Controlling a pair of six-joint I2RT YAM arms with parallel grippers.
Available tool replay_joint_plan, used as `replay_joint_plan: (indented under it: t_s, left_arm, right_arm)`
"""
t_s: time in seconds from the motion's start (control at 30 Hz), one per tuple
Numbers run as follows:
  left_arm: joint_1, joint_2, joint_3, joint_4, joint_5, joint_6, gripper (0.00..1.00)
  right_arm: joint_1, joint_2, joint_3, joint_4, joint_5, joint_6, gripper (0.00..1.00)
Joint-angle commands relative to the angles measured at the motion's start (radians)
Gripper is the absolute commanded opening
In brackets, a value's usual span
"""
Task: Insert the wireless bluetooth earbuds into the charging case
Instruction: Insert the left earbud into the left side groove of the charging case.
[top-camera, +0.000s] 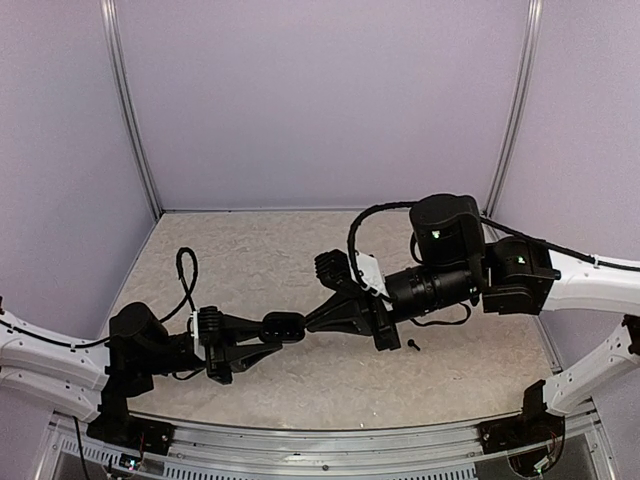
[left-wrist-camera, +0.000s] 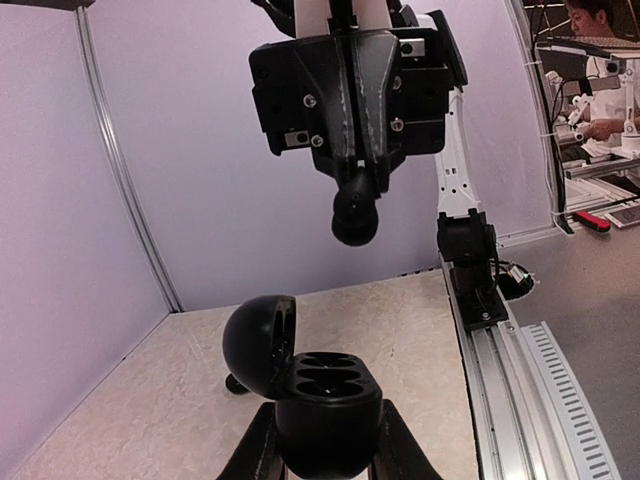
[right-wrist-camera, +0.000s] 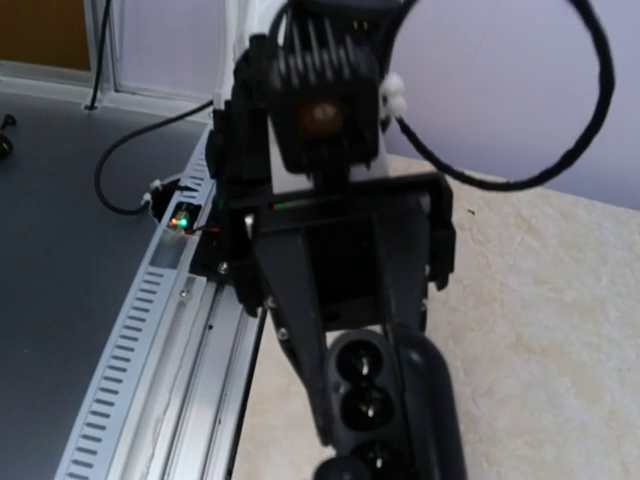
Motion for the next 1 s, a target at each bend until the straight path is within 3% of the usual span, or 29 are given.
replay_joint_plan:
  t_s: [0.0,0.97]
  left_arm:
    - [-0.008,-0.002,0.034,0.041,0.012,-0.013,0.02]
    - [-0.025,0.017,0.038,0.057,0.010,-0.020,0.01]
  right_arm:
    - [0.014,0.030,0.040,0.020,0.005,-0.001,0.00]
    - [0.075,0.193,0.152,-0.026,0.146,-0.065,0.00]
